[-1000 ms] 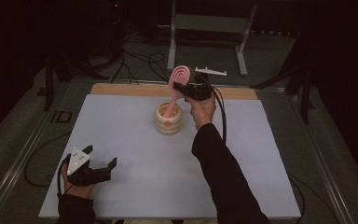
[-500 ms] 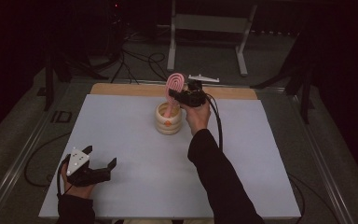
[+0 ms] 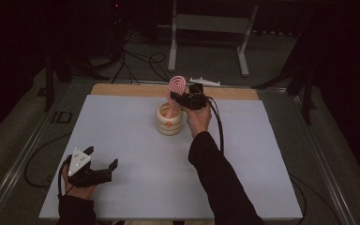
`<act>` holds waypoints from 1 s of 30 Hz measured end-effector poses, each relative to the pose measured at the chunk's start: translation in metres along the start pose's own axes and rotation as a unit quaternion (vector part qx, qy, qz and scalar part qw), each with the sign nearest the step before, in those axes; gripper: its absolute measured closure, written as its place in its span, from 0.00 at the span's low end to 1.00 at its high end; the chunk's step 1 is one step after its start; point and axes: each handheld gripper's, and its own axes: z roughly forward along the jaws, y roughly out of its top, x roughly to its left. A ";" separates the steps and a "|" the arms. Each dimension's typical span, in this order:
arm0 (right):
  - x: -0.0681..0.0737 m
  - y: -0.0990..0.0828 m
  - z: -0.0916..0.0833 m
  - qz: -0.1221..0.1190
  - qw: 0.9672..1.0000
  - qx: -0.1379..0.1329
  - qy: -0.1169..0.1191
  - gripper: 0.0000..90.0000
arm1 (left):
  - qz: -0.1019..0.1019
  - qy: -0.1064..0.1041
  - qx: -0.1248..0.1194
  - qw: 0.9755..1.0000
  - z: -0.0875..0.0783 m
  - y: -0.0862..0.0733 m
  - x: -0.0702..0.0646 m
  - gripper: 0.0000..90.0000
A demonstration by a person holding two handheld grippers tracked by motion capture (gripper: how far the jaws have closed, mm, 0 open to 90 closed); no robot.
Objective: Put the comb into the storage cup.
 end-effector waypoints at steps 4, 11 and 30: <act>0.001 -0.004 0.002 -0.001 1.000 0.003 0.002 0.71 | -0.001 0.000 0.000 1.000 0.000 0.000 0.000 0.01; -0.001 -0.011 0.004 0.016 1.000 -0.003 0.003 0.71 | 0.000 -0.001 0.000 1.000 0.000 0.000 0.000 0.01; -0.016 -0.010 -0.002 0.016 0.999 0.017 -0.033 0.62 | 0.001 -0.002 0.003 1.000 0.001 -0.001 -0.001 0.01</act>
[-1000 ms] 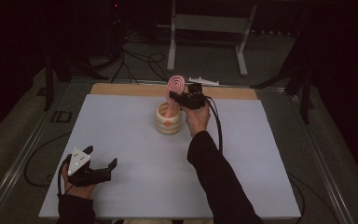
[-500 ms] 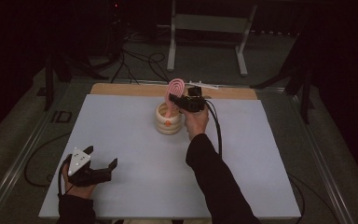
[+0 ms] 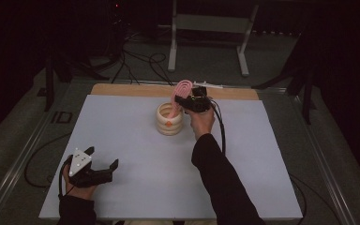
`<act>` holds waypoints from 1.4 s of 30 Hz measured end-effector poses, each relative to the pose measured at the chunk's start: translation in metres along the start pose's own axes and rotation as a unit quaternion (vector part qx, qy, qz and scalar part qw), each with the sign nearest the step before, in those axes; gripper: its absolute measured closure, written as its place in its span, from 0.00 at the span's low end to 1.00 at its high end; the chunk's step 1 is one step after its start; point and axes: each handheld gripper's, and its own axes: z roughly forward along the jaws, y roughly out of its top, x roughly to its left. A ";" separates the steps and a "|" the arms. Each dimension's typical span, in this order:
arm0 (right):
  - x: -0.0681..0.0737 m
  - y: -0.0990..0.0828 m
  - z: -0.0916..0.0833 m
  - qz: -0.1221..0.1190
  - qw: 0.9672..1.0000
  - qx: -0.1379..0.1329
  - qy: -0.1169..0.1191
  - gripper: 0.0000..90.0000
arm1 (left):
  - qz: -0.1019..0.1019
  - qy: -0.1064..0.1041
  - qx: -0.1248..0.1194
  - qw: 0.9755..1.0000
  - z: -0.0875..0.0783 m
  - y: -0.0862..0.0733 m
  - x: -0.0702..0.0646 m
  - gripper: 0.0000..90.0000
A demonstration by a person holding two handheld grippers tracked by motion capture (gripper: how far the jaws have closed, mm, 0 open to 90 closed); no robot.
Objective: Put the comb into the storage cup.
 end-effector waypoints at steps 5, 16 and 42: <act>-0.003 0.002 -0.003 -0.021 1.000 0.014 0.008 0.54 | 0.000 0.000 0.000 1.000 0.000 0.000 0.000 0.01; -0.003 0.004 -0.015 -0.072 0.997 0.041 -0.008 0.29 | 0.003 -0.002 0.004 1.000 0.002 -0.001 -0.002 0.01; -0.015 -0.015 -0.092 -0.140 0.988 0.046 -0.034 0.11 | 0.014 0.000 0.012 1.000 0.005 -0.001 -0.004 0.00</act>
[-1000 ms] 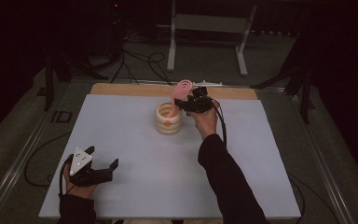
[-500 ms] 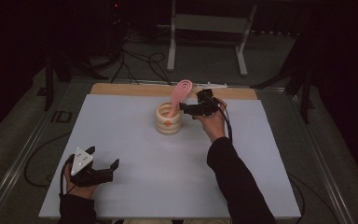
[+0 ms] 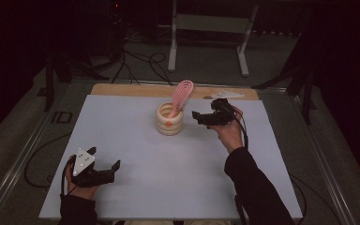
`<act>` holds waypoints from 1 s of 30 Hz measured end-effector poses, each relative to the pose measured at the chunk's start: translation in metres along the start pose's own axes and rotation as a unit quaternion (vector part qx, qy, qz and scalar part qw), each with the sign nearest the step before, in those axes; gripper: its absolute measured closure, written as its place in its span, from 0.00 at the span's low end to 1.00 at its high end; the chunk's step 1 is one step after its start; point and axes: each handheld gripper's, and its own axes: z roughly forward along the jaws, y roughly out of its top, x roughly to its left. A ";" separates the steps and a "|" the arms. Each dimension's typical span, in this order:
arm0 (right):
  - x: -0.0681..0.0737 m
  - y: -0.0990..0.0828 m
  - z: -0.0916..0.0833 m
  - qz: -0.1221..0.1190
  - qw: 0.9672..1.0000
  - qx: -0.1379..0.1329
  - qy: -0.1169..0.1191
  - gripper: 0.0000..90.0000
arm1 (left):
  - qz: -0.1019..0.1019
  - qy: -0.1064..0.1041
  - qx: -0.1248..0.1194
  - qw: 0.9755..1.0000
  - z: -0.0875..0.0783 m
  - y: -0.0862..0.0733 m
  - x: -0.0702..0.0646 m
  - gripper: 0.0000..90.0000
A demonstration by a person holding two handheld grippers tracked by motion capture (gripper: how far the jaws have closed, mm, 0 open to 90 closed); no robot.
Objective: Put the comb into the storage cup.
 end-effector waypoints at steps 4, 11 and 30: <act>0.002 -0.010 -0.016 -0.012 1.000 -0.008 -0.003 0.11 | 0.000 -0.001 0.001 1.000 0.000 0.000 0.000 0.00; 0.003 -0.045 -0.043 -0.020 1.000 -0.023 -0.007 0.11 | -0.004 -0.002 -0.006 1.000 -0.003 0.004 0.003 0.00; 0.005 -0.145 -0.098 -0.027 0.996 -0.079 -0.023 0.11 | 0.004 -0.005 -0.019 1.000 -0.009 0.007 0.005 0.00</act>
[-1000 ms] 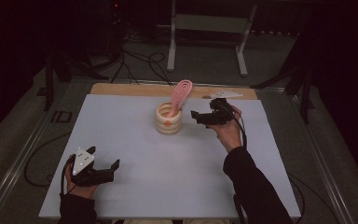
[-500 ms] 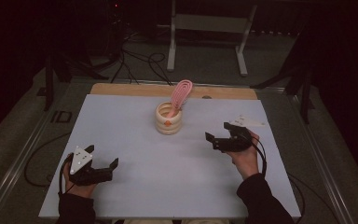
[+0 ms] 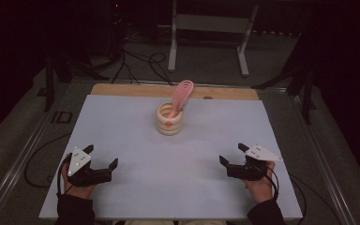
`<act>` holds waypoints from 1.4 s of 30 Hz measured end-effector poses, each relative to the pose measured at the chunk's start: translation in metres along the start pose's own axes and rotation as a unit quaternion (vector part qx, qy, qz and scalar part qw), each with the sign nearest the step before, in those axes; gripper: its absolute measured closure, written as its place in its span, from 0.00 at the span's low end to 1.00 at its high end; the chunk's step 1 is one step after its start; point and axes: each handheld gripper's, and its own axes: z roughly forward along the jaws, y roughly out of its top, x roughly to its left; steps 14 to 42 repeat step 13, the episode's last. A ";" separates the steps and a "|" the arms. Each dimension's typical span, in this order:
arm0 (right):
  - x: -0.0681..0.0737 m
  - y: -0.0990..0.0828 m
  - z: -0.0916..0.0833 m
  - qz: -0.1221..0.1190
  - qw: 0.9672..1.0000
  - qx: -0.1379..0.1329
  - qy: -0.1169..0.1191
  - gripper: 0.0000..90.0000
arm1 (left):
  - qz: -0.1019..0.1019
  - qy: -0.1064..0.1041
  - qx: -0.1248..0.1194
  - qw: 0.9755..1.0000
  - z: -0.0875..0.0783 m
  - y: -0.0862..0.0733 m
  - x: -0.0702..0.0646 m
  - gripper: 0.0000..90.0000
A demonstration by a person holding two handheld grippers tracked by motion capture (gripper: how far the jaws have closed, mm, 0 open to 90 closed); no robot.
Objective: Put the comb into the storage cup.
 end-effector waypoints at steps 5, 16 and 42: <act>0.000 -0.017 -0.011 0.004 1.000 -0.024 -0.011 0.11 | 0.004 -0.006 -0.004 1.000 0.000 0.000 -0.001 0.00; -0.004 -0.024 -0.019 0.008 0.999 -0.039 -0.023 0.11 | 0.004 -0.005 0.003 1.000 0.001 -0.003 -0.002 0.00; -0.004 -0.024 -0.019 0.008 0.999 -0.039 -0.023 0.11 | 0.004 -0.005 0.003 1.000 0.001 -0.003 -0.002 0.00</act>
